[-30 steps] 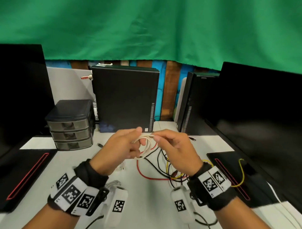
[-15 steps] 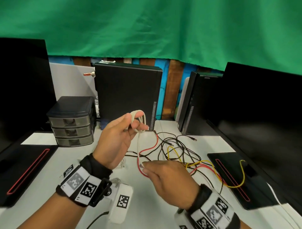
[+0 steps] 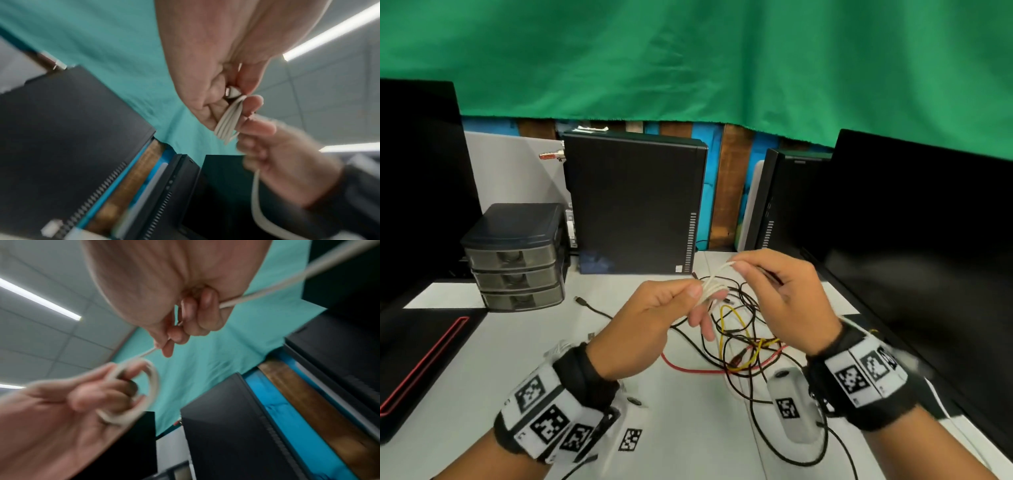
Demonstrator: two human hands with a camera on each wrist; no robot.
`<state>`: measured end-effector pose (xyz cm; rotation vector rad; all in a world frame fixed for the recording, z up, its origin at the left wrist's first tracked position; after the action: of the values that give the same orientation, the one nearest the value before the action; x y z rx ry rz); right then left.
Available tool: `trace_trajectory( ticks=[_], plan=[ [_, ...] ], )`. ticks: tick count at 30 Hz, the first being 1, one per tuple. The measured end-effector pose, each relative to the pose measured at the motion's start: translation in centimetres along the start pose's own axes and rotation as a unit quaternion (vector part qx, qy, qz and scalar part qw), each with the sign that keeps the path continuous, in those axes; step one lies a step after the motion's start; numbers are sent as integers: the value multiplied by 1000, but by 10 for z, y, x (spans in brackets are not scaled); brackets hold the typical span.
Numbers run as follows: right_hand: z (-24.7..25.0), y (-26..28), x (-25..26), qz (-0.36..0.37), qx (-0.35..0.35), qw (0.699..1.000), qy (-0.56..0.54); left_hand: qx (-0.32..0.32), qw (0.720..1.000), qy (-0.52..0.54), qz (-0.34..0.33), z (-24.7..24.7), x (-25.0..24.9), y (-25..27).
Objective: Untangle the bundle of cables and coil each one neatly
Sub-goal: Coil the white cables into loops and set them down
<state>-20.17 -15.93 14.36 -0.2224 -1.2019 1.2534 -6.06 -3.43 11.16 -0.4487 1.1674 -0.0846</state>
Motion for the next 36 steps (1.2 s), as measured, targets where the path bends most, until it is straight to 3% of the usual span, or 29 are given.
trace_trajectory(
  ticks=[3,5,7,9,12,15,17,21,24,27,30,33,36],
  plan=[
    [-7,10,-36,-72,-13,997,3,-31,986,166,16,8,-13,-1],
    [-21,28,-53,-121,30,992,25,-87,959,269,29,17,-17,-1],
    [-44,52,-53,-113,97,988,43,-128,948,290,36,22,-11,-3],
    [-65,73,-34,-88,155,983,32,-154,961,224,44,24,2,-4],
    [-71,80,3,-53,199,978,24,-162,986,1,35,17,18,-3],
    [-57,71,28,-10,202,978,46,-152,967,-202,-36,3,18,2],
    [-43,62,33,-7,189,981,51,-118,955,-262,-78,-5,17,4],
    [-6,45,11,2,80,995,60,20,989,-144,6,-11,16,5],
    [1,47,-15,-34,23,999,17,95,995,7,34,-18,4,8],
    [-11,68,-37,-112,29,993,-14,18,984,164,67,-11,-6,4],
    [-26,91,-42,-142,42,989,-15,-94,942,301,117,3,-2,0],
    [-38,102,-29,-112,42,993,12,-136,928,319,135,8,5,-2],
    [-41,104,-23,-154,37,987,-17,-153,931,302,135,7,6,-4]
  ],
)
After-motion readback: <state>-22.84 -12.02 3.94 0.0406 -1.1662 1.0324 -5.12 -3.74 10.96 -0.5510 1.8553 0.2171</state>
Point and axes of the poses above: each hand's wrist, its own y-axis away from the middle knuckle, its own z-axis out of the back of the hand, x = y × z, the point moved 3 cm from there along -y, towards the middle knuckle, and after that the axes turned 9 degrees about -y, right-handed, at the moved point
